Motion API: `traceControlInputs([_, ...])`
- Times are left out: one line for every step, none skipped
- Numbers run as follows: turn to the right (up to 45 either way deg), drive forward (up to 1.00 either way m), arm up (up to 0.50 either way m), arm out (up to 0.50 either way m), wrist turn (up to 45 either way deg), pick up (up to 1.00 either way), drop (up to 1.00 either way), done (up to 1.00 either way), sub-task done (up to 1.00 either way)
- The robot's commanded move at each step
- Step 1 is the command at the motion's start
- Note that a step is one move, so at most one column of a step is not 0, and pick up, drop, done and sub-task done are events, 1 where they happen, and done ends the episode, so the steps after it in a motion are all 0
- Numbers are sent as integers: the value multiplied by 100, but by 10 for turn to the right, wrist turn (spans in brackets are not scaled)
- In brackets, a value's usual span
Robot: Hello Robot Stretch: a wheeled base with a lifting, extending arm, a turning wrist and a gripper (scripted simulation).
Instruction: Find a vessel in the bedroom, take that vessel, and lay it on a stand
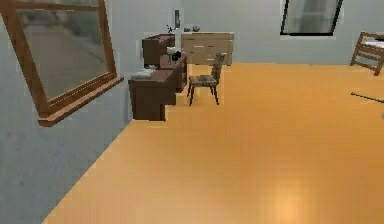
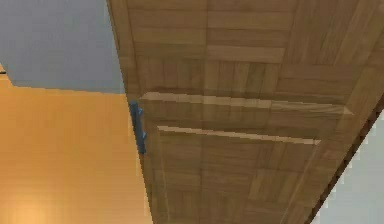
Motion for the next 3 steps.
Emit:
traceControlInputs([30,0,0,0,0,0,0,0,0])
traceControlInputs([0,100,0,0,0,0,0,0,0])
traceControlInputs([0,100,0,0,0,0,0,0,0])
